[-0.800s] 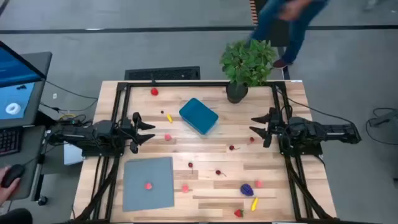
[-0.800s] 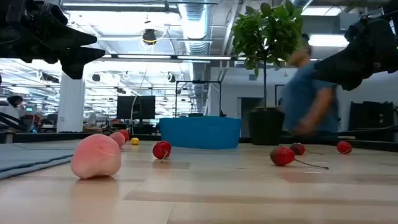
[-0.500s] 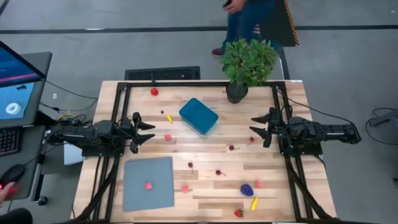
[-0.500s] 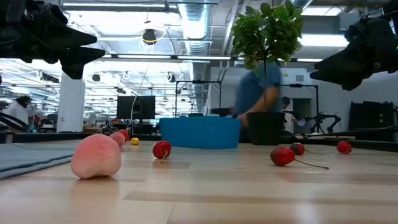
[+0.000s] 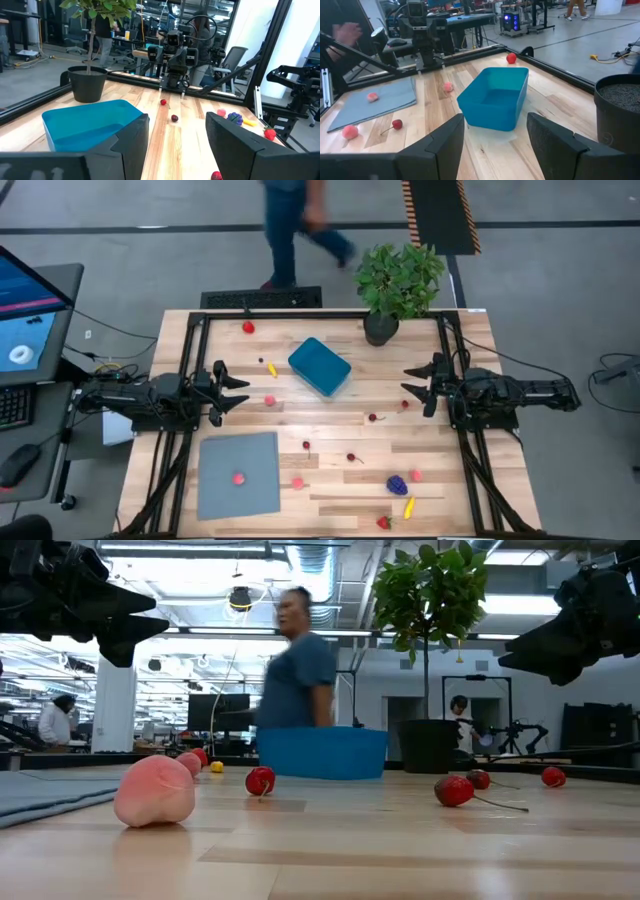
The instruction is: Pick and placing Produce into tupperware
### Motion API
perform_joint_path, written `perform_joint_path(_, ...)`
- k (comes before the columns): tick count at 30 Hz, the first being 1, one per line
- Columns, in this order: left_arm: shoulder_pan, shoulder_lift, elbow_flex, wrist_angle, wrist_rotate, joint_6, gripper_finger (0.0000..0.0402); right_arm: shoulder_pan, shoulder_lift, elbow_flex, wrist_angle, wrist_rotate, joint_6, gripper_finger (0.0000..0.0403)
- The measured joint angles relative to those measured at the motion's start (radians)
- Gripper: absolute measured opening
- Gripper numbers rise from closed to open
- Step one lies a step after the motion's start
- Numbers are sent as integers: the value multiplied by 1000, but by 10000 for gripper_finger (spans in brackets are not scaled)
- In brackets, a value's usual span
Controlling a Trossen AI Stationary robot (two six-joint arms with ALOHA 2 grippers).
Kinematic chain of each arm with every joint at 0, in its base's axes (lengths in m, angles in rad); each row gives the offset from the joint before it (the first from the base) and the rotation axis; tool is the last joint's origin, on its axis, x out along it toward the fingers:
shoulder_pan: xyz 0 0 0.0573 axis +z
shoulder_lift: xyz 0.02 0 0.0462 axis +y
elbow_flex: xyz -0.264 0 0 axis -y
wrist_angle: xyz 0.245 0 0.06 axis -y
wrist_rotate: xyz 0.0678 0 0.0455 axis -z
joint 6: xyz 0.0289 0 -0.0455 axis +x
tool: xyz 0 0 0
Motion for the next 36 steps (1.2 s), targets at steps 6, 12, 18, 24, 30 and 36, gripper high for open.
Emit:
perform_joint_path(6, 0, 0, 0, 0, 0, 0, 187, 0, 0, 0, 0, 0, 0, 240)
perform_joint_path(12, 0, 0, 0, 0, 0, 0, 187, 0, 0, 0, 0, 0, 0, 240)
perform_joint_path(18, 0, 0, 0, 0, 0, 0, 187, 0, 0, 0, 0, 0, 0, 240)
perform_joint_path(24, 0, 0, 0, 0, 0, 0, 187, 0, 0, 0, 0, 0, 0, 240)
perform_joint_path(30, 0, 0, 0, 0, 0, 0, 187, 0, 0, 0, 0, 0, 0, 240)
perform_joint_path(36, 0, 0, 0, 0, 0, 0, 187, 0, 0, -3, 35, 0, 1, 240)
